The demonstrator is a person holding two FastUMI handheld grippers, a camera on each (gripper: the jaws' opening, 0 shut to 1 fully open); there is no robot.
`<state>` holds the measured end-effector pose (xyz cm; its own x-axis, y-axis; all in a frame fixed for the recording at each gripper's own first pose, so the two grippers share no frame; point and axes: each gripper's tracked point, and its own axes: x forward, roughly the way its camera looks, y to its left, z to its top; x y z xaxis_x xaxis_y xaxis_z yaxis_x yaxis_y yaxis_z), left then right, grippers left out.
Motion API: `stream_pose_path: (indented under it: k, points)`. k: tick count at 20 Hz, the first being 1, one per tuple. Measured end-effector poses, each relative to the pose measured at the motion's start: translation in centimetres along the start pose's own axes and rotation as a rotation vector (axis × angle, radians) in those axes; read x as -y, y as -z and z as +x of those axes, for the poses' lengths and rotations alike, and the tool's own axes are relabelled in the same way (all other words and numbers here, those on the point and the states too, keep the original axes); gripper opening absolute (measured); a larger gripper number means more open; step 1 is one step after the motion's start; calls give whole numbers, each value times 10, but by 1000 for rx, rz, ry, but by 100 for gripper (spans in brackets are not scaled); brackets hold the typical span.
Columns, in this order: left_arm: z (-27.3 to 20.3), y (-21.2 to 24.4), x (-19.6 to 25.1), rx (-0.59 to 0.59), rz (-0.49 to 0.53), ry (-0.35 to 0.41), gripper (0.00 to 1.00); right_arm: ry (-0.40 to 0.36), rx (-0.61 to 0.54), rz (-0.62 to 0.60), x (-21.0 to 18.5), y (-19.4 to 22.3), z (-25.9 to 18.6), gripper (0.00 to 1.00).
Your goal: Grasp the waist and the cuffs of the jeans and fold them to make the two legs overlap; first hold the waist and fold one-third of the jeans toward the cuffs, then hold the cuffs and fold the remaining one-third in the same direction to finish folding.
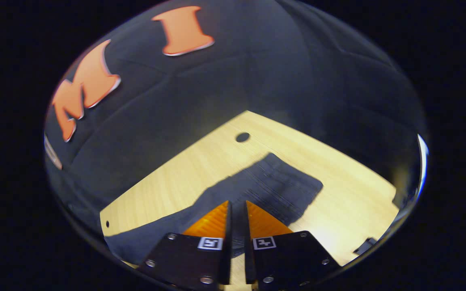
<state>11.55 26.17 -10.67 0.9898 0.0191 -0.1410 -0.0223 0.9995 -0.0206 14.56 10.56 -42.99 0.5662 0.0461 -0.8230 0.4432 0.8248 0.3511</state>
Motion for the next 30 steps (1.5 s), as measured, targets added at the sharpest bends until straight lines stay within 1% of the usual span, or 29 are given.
stream_pose_path:
  k: [1,2,5,6,8,9,10,11,12,13,14,15,16,17,18,19,20,21,23,24,25,26,27,28,29,30]
  points:
    - [1,5,-2,-15,-4,-9,95,23,-21,52,10,3,8,17]
    - [3,11,-2,-30,-12,-22,95,45,-40,102,21,3,8,38]
    - [11,26,7,-80,-10,-42,96,126,-85,197,60,4,32,80]
    - [15,29,14,-92,3,-42,96,137,-96,241,71,5,43,98]
    - [18,31,24,-101,29,-39,96,150,-131,284,92,8,51,99]
    - [20,32,28,-104,37,-40,96,165,-136,283,98,8,53,99]
    - [20,33,32,-110,41,-42,96,183,-138,274,103,8,64,90]
    - [24,35,33,-115,42,-48,96,191,-159,267,105,14,71,99]
    - [24,38,36,-124,39,-52,96,187,-187,264,105,22,76,99]
    - [25,41,38,-133,41,-55,96,182,-156,282,105,16,80,100]
    - [26,43,39,-142,45,-58,96,163,-155,266,102,17,79,100]
    - [26,45,40,-149,52,-62,96,149,-129,241,103,15,78,98]
    - [28,46,39,-152,58,-68,96,107,-120,219,101,15,74,96]
    - [28,45,38,-153,58,-73,96,53,-115,263,95,19,70,76]
    - [28,47,38,-157,56,-77,96,21,-100,356,92,15,63,65]
    - [27,48,38,-164,57,-77,95,22,-108,403,90,12,56,47]
    - [26,50,38,-167,55,-75,96,6,-102,397,91,5,42,30]
    - [27,48,37,-167,55,-75,96,-20,-87,405,85,-4,29,17]
    - [27,47,35,-162,54,-75,96,-140,-54,411,64,-19,5,17]
    - [28,47,36,-161,50,-69,96,-163,-39,381,52,-21,-4,17]
    - [29,46,37,-159,48,-63,96,-152,-20,329,47,-21,-10,17]
    - [28,45,37,-157,46,-54,96,-162,-11,275,32,-22,-8,17]
    - [27,45,37,-154,46,-46,96,-151,9,232,23,-21,-11,17]
    - [27,43,38,-148,47,-39,96,-174,8,194,9,-16,-13,17]
    - [26,41,37,-144,47,-31,96,-180,31,180,4,-20,-17,16]
    - [24,38,34,-136,50,-28,96,-201,30,161,2,-19,-22,16]
